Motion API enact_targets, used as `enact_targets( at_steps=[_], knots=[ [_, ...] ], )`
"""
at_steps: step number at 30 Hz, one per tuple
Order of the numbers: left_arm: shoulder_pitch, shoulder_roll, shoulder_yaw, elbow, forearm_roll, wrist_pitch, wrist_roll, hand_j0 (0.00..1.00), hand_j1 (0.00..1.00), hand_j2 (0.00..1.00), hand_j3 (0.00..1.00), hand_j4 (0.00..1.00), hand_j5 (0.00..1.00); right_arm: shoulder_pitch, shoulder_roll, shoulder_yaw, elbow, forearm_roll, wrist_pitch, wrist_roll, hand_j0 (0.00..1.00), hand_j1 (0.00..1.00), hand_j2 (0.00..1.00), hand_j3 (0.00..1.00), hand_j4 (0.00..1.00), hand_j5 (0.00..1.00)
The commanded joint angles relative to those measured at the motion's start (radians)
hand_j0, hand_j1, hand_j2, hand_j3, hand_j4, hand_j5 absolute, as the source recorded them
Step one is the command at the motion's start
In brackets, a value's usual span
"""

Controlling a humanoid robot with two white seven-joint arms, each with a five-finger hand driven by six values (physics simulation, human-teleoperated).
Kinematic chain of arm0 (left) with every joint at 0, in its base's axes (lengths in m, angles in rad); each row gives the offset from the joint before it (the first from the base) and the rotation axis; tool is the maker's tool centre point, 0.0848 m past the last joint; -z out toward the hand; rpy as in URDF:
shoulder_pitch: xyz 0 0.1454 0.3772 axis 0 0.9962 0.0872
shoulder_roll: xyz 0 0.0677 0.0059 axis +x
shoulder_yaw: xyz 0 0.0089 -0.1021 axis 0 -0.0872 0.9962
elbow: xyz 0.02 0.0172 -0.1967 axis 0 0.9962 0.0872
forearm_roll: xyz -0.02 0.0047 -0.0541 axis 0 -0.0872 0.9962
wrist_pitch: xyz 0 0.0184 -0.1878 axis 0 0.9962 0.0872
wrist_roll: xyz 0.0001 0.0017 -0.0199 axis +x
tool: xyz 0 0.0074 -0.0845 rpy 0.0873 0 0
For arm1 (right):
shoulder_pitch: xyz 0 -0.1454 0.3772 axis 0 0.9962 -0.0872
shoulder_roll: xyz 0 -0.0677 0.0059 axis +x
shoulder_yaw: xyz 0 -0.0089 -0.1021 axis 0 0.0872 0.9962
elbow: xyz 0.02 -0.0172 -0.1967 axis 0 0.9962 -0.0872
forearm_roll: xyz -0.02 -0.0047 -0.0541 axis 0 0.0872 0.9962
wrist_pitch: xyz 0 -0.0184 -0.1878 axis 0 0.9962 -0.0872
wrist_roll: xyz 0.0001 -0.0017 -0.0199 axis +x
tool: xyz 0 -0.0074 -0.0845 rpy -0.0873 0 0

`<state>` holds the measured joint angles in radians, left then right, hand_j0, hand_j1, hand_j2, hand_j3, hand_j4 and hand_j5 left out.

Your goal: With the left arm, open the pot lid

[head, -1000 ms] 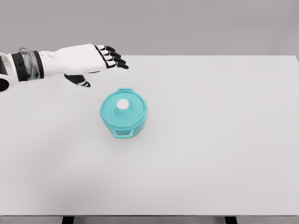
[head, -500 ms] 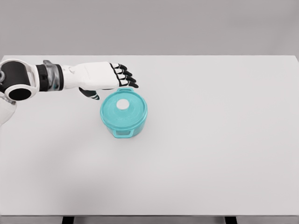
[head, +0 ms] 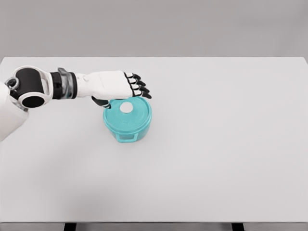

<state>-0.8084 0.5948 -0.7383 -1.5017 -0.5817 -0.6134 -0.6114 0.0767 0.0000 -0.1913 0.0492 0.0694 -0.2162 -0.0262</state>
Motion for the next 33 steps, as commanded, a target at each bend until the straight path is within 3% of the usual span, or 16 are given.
enact_targets(
  at_steps=[1, 8, 10, 18, 27, 29, 33],
  knots=[
    [0.0, 0.002, -0.016, -0.003, 0.005, 0.003, 0.001, 1.0, 1.0, 1.0, 1.0, 1.0, 1.0, 0.0, 0.0, 0.0, 0.0, 0.0, 0.0, 0.0, 1.0, 1.0, 1.0, 1.0, 1.0, 1.0],
    [-0.006, 0.002, -0.024, -0.006, 0.013, 0.003, 0.001, 1.0, 1.0, 1.0, 1.0, 1.0, 1.0, 0.0, 0.0, 0.0, 0.0, 0.0, 0.0, 0.0, 1.0, 1.0, 1.0, 1.0, 1.0, 1.0],
    [-0.008, 0.003, -0.024, -0.006, 0.017, 0.003, 0.001, 0.95, 0.95, 0.95, 0.95, 0.95, 0.95, 0.0, 0.0, 0.0, 0.0, 0.0, 0.0, 0.0, 1.0, 1.0, 1.0, 1.0, 1.0, 1.0],
    [-0.084, 0.01, -0.159, 0.037, 0.072, 0.003, 0.001, 0.97, 0.97, 0.97, 0.97, 0.97, 0.97, 0.0, 0.0, 0.001, 0.0, 0.0, 0.0, 0.0, 1.0, 1.0, 1.0, 1.0, 1.0, 1.0],
    [-0.106, 0.011, -0.205, 0.043, 0.071, 0.003, 0.001, 0.97, 0.97, 0.97, 0.97, 0.97, 0.97, 0.0, 0.0, 0.0, 0.0, 0.0, 0.0, 0.0, 1.0, 1.0, 1.0, 1.0, 1.0, 1.0],
    [-0.112, 0.013, -0.205, 0.043, 0.072, 0.003, 0.001, 0.92, 0.92, 0.92, 0.92, 0.92, 0.92, 0.0, 0.0, 0.0, 0.0, 0.0, 0.0, 0.0, 1.0, 1.0, 1.0, 1.0, 1.0, 1.0],
    [-0.118, 0.014, -0.205, 0.04, 0.074, 0.003, 0.001, 0.71, 0.71, 0.71, 0.71, 0.71, 0.71, 0.0, 0.0, 0.0, 0.0, 0.0, 0.0, 0.0, 1.0, 1.0, 1.0, 1.0, 1.0, 1.0]
  ],
)
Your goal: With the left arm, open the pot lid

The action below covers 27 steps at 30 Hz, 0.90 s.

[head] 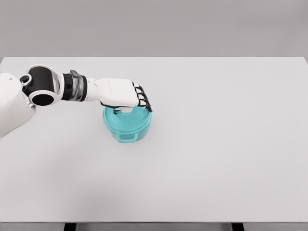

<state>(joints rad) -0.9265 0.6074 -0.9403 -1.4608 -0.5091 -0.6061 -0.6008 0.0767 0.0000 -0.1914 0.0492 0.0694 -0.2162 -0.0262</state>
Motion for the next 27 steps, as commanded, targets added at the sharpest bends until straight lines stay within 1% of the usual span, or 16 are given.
enact_targets(
  at_steps=[1, 5, 7, 24, 27],
  knots=[
    [0.0, 0.002, -0.003, -0.003, 0.003, -0.005, -0.01, 0.68, 0.68, 0.68, 0.68, 0.68, 0.68, 0.0, 0.0, 0.0, 0.0, 0.0, 0.0, 0.0, 1.0, 1.0, 1.0, 1.0, 1.0, 1.0],
    [0.0, 0.011, -0.003, -0.009, 0.003, -0.005, -0.01, 0.61, 0.61, 0.61, 0.61, 0.61, 0.61, 0.0, 0.0, 0.0, 0.0, 0.0, 0.0, 0.0, 1.0, 1.0, 1.0, 1.0, 1.0, 1.0],
    [0.0, 0.012, -0.002, -0.01, 0.003, -0.005, -0.01, 0.52, 0.52, 0.52, 0.52, 0.52, 0.52, 0.0, 0.0, 0.0, 0.0, 0.0, 0.0, 0.0, 1.0, 1.0, 1.0, 1.0, 1.0, 1.0],
    [-0.012, 0.029, -0.005, -0.013, 0.017, -0.005, -0.01, 0.51, 0.51, 0.51, 0.51, 0.51, 0.51, 0.0, 0.0, 0.0, 0.0, 0.0, 0.0, 0.0, 1.0, 1.0, 1.0, 1.0, 1.0, 1.0],
    [-0.014, 0.035, -0.002, -0.013, 0.03, -0.005, -0.01, 0.51, 0.51, 0.51, 0.51, 0.51, 0.51, 0.0, 0.0, 0.0, 0.0, 0.0, 0.0, 0.0, 1.0, 1.0, 1.0, 1.0, 1.0, 1.0]
  ],
)
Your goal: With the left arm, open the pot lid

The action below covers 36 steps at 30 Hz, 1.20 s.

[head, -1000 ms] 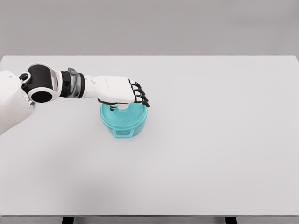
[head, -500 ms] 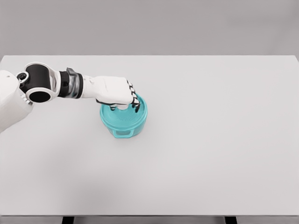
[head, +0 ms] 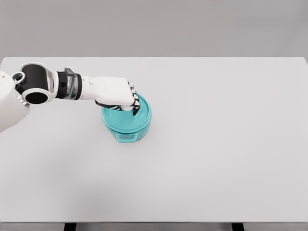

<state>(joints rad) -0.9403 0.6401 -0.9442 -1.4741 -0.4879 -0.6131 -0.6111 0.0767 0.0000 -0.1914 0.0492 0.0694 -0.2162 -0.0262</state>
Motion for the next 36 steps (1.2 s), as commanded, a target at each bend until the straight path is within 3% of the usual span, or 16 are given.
enact_targets(
  at_steps=[1, 13, 18, 21, 27, 28, 31, 36],
  knots=[
    [0.0, 0.013, 0.004, 0.0, 0.018, 0.002, 0.0, 0.51, 0.51, 0.51, 0.51, 0.51, 0.51, 0.0, 0.0, 0.0, 0.0, 0.0, 0.0, 0.0, 1.0, 1.0, 1.0, 1.0, 1.0, 1.0],
    [-0.012, 0.076, 0.051, 0.0, 0.095, 0.002, 0.0, 0.52, 0.52, 0.52, 0.52, 0.52, 0.52, 0.0, 0.0, 0.0, 0.0, 0.0, 0.0, 0.0, 1.0, 1.0, 1.0, 1.0, 1.0, 1.0],
    [0.002, 0.173, 0.104, 0.012, 0.144, 0.002, 0.0, 0.52, 0.52, 0.52, 0.52, 0.52, 0.52, 0.0, 0.0, 0.0, 0.0, 0.0, 0.0, 0.0, 1.0, 1.0, 1.0, 1.0, 1.0, 1.0],
    [0.003, 0.197, 0.122, 0.083, 0.195, 0.002, 0.0, 0.52, 0.52, 0.52, 0.52, 0.52, 0.52, 0.0, 0.0, 0.0, 0.0, 0.0, 0.0, 0.0, 1.0, 1.0, 1.0, 1.0, 1.0, 1.0],
    [0.012, 0.194, 0.165, 0.273, 0.204, 0.002, 0.0, 0.53, 0.53, 0.53, 0.53, 0.53, 0.53, 0.0, 0.0, 0.0, 0.0, 0.0, 0.0, 0.0, 1.0, 1.0, 1.0, 1.0, 1.0, 1.0],
    [0.035, 0.191, 0.189, 0.317, 0.204, 0.002, 0.0, 0.53, 0.53, 0.53, 0.53, 0.53, 0.53, 0.0, 0.0, 0.0, 0.0, 0.0, 0.0, 0.0, 1.0, 1.0, 1.0, 1.0, 1.0, 1.0],
    [0.115, 0.184, 0.259, 0.336, 0.195, 0.002, 0.0, 0.53, 0.53, 0.53, 0.53, 0.53, 0.53, 0.0, 0.0, 0.0, 0.0, 0.0, 0.0, 0.0, 1.0, 1.0, 1.0, 1.0, 1.0, 1.0],
    [0.137, 0.168, 0.266, 0.363, 0.19, 0.002, 0.0, 0.58, 0.58, 0.58, 0.58, 0.58, 0.58, 0.0, 0.0, 0.0, 0.0, 0.0, 0.0, 0.0, 1.0, 1.0, 1.0, 1.0, 1.0, 1.0]
  ],
)
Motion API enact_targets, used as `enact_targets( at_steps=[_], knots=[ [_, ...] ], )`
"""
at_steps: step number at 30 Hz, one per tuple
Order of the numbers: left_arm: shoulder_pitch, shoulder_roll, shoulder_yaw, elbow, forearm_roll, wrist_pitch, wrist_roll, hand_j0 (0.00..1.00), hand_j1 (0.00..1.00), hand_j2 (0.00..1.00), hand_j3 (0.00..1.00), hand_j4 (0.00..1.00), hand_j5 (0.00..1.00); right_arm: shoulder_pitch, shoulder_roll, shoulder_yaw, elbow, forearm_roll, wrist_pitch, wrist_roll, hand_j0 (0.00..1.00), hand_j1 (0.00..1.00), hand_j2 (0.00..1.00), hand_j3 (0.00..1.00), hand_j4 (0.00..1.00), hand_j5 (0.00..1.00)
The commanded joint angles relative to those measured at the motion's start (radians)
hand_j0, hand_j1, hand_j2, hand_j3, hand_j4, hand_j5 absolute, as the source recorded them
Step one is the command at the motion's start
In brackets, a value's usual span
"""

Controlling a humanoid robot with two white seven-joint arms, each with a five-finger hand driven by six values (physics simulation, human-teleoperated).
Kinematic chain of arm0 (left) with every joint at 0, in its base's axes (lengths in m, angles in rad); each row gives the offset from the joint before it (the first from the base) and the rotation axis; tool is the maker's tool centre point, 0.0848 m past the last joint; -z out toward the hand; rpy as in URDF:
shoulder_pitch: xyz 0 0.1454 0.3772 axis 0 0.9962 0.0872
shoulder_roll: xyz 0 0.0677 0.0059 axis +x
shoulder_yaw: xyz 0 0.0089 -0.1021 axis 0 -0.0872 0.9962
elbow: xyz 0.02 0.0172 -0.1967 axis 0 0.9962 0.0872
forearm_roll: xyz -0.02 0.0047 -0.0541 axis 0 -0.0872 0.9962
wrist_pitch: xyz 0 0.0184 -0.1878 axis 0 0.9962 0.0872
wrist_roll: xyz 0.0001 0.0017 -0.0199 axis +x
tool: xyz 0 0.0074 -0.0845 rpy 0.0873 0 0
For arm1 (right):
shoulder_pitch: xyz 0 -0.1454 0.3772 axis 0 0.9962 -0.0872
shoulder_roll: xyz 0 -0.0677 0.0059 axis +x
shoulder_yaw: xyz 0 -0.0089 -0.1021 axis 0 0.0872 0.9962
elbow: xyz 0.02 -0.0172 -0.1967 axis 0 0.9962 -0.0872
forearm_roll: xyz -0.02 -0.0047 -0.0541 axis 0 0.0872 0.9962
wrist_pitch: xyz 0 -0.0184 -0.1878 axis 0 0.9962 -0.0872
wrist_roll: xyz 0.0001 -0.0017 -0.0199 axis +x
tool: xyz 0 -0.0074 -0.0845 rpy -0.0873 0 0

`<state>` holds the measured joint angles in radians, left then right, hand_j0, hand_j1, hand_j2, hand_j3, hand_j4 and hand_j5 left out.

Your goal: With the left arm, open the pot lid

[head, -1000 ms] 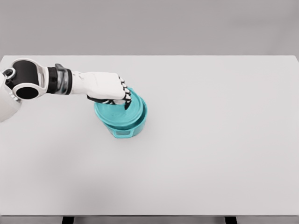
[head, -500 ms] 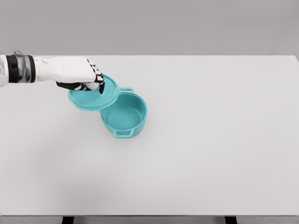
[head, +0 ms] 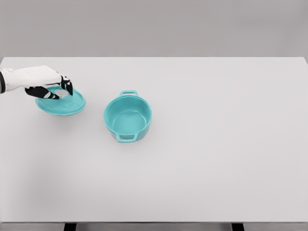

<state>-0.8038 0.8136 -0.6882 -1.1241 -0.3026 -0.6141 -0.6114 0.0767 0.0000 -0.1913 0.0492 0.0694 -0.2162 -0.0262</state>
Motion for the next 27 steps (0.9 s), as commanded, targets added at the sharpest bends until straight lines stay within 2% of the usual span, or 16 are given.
enact_targets(
  at_steps=[1, 2, 3, 8, 10, 12, 17, 19, 21, 24, 27],
  knots=[
    [0.0, -0.005, 0.012, 0.013, 0.01, 0.003, 0.001, 0.72, 0.72, 0.72, 0.72, 0.72, 0.72, 0.0, 0.0, 0.0, 0.0, 0.0, 0.0, 0.0, 1.0, 1.0, 1.0, 1.0, 1.0, 1.0],
    [0.002, -0.007, 0.012, 0.017, 0.014, 0.003, 0.001, 0.98, 0.98, 0.98, 0.98, 0.98, 0.98, 0.0, 0.0, 0.001, 0.0, 0.0, 0.0, 0.0, 1.0, 1.0, 1.0, 1.0, 1.0, 1.0],
    [0.003, -0.007, 0.012, 0.018, 0.014, 0.003, 0.001, 1.0, 1.0, 1.0, 1.0, 1.0, 1.0, 0.0, 0.0, 0.0, 0.0, 0.0, 0.0, 0.0, 1.0, 1.0, 1.0, 1.0, 1.0, 1.0],
    [0.008, -0.001, 0.019, 0.017, 0.02, 0.003, 0.001, 1.0, 1.0, 1.0, 1.0, 1.0, 1.0, 0.0, 0.0, 0.0, 0.0, 0.0, 0.0, 0.0, 1.0, 1.0, 1.0, 1.0, 1.0, 1.0],
    [0.012, 0.001, 0.088, 0.015, 0.023, 0.003, 0.001, 1.0, 1.0, 1.0, 1.0, 1.0, 1.0, 0.0, 0.0, 0.0, 0.0, 0.0, 0.0, 0.0, 1.0, 1.0, 1.0, 1.0, 1.0, 1.0],
    [0.014, 0.002, 0.113, 0.012, 0.034, 0.003, 0.001, 1.0, 1.0, 1.0, 1.0, 1.0, 1.0, 0.0, 0.0, 0.0, 0.0, 0.0, 0.0, 0.0, 1.0, 1.0, 1.0, 1.0, 1.0, 1.0],
    [0.02, 0.004, 0.113, 0.004, 0.036, 0.003, 0.001, 1.0, 1.0, 1.0, 1.0, 1.0, 1.0, 0.0, 0.0, 0.0, 0.0, 0.0, 0.0, 0.0, 1.0, 1.0, 1.0, 1.0, 1.0, 1.0],
    [0.02, 0.004, 0.118, -0.016, 0.039, 0.003, 0.001, 1.0, 1.0, 1.0, 1.0, 1.0, 1.0, 0.0, 0.0, 0.0, 0.0, 0.0, 0.0, 0.0, 1.0, 1.0, 1.0, 1.0, 1.0, 1.0],
    [0.046, 0.001, 0.124, -0.057, 0.046, 0.003, 0.001, 1.0, 1.0, 1.0, 1.0, 1.0, 1.0, 0.0, 0.0, 0.0, 0.0, 0.0, 0.0, 0.0, 1.0, 1.0, 1.0, 1.0, 1.0, 1.0],
    [0.051, -0.002, 0.121, -0.134, 0.046, 0.003, 0.001, 1.0, 1.0, 1.0, 1.0, 1.0, 1.0, 0.0, 0.0, 0.001, 0.0, 0.0, 0.0, 0.0, 1.0, 1.0, 1.0, 1.0, 1.0, 1.0],
    [0.071, 0.002, 0.124, -0.16, 0.045, 0.003, 0.001, 1.0, 1.0, 1.0, 1.0, 1.0, 1.0, 0.0, 0.0, 0.0, 0.0, 0.0, 0.0, 0.0, 1.0, 1.0, 1.0, 1.0, 1.0, 1.0]
  ],
)
